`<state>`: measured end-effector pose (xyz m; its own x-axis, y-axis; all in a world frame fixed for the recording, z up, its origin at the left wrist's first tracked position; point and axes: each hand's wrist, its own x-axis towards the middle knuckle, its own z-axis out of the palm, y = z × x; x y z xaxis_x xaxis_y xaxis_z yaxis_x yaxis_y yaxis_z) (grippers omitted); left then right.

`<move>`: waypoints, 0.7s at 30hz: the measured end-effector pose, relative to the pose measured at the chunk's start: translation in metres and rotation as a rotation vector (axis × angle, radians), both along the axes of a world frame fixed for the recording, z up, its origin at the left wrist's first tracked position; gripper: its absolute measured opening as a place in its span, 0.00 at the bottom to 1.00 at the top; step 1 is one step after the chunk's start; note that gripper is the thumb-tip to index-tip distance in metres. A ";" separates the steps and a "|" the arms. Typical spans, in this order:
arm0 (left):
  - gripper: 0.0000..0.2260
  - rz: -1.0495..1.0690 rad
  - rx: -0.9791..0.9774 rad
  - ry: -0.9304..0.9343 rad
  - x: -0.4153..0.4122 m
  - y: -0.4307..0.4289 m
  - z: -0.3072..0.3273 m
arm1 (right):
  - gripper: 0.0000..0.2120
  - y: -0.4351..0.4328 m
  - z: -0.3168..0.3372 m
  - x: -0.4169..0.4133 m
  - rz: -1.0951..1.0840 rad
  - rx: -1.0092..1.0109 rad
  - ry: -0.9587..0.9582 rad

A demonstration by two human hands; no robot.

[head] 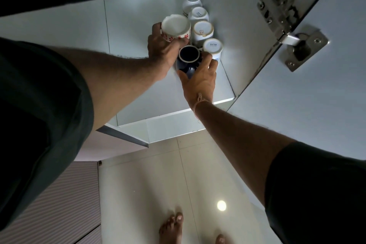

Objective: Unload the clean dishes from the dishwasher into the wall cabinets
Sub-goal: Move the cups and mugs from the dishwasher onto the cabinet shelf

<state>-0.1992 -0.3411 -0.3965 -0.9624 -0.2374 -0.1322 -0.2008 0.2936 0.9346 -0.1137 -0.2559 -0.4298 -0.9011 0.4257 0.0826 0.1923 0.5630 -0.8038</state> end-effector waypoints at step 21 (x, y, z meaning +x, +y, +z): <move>0.32 -0.083 0.028 -0.034 0.021 0.001 0.003 | 0.34 0.006 0.005 0.002 0.034 -0.025 -0.025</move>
